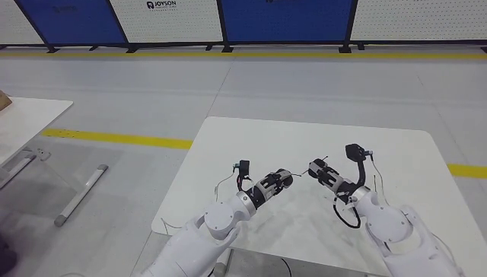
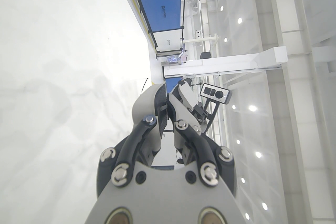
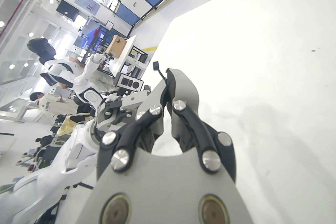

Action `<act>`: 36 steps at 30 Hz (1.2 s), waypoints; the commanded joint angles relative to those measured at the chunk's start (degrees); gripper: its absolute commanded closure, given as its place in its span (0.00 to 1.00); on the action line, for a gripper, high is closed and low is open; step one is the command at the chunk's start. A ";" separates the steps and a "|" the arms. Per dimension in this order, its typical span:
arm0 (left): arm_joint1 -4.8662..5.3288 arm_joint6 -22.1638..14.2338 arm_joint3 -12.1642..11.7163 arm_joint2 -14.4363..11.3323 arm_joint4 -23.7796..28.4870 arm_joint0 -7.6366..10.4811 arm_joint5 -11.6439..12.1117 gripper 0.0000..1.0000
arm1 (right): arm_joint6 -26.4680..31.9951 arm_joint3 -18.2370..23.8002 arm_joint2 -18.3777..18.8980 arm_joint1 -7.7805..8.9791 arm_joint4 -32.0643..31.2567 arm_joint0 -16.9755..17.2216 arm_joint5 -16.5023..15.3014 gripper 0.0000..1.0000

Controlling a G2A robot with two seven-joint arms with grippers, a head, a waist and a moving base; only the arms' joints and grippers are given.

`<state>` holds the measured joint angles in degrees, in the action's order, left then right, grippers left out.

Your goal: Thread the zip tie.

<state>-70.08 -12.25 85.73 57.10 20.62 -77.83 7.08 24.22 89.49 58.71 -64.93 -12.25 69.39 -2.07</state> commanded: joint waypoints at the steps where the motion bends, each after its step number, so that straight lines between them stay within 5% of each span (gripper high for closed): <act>1: 0.00 0.00 0.00 0.00 0.00 0.00 0.00 1.00 | 0.20 0.42 0.41 0.06 -0.27 0.51 -0.04 1.00; 36: 0.00 0.00 0.00 0.00 0.00 0.00 0.00 1.00 | -0.43 -0.67 0.42 -1.54 -2.29 0.81 0.16 1.00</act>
<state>-70.08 -12.25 85.73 57.10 20.62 -77.83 7.08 23.76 88.77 59.06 -66.45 -14.45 70.13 -1.87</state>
